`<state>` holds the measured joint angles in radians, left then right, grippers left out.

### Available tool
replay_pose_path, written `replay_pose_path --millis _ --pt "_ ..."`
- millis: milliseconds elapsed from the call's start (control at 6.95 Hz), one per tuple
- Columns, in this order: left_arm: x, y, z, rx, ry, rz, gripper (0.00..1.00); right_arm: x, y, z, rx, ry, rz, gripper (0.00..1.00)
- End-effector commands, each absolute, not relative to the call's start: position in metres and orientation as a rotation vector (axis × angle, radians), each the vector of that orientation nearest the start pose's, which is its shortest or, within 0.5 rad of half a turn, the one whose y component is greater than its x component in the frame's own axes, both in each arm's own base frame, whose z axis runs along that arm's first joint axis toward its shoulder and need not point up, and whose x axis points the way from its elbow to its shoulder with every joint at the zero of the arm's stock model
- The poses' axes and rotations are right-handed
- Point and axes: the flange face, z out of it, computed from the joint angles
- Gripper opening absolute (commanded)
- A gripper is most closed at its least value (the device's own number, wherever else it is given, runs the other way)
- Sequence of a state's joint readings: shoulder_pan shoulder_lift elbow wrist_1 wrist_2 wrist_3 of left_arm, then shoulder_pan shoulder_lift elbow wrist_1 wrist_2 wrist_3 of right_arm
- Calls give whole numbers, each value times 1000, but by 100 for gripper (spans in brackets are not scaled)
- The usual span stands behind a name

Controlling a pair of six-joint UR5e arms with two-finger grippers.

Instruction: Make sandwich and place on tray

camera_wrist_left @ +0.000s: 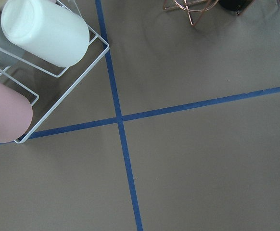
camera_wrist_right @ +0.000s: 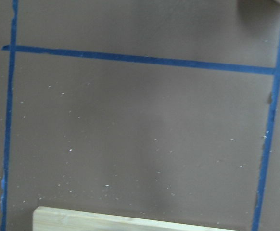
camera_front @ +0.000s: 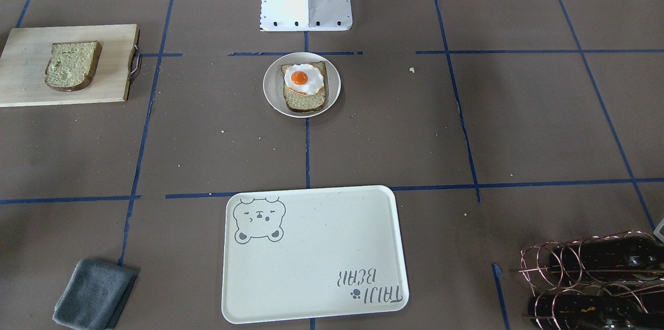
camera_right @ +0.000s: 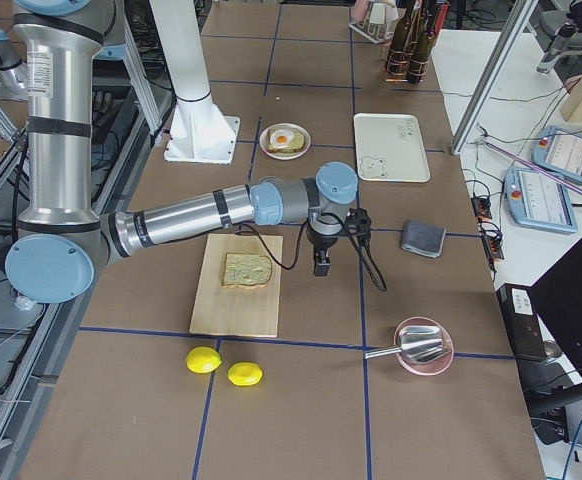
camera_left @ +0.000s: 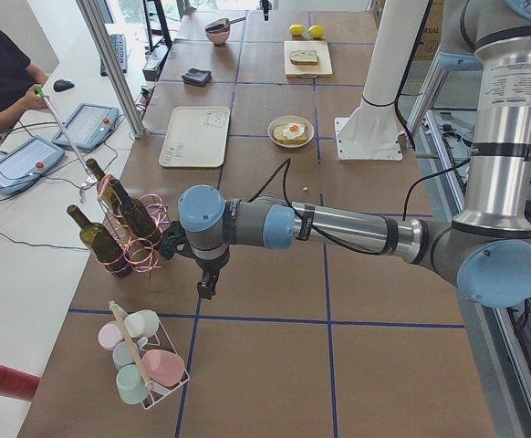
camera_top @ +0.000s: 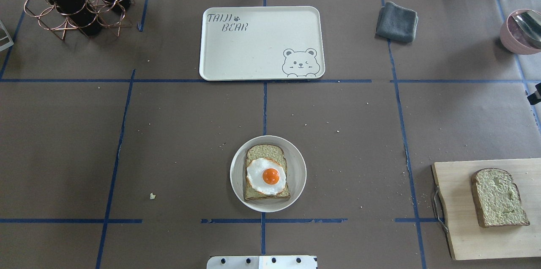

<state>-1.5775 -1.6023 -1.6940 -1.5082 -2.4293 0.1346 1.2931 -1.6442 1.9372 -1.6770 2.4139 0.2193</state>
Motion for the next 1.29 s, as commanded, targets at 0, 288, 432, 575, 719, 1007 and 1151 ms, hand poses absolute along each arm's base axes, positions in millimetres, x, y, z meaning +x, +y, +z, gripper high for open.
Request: replay_pose_path --millis 0,288,432,575,719,1007,1151 --pt "-61 -508 579 157 843 167 100 -117 -423 509 -110 -858 -183 100" --pt "-60 -510 578 166 853 172 100 -97 -367 554 -49 -895 -158 99" --pt "-60 -514 575 183 845 184 100 -97 -347 555 -6 -965 -32 98" --pt "-61 -514 572 229 839 201 100 -119 -331 582 -8 -1000 -21 97" --pt "-61 -514 569 245 838 206 100 -119 -326 610 2 -1024 -4 94" --pt "-60 -516 563 255 838 211 100 -132 -320 611 -50 -1027 31 95" --pt "-60 -516 561 261 838 214 100 -140 -318 612 -70 -1021 35 93"
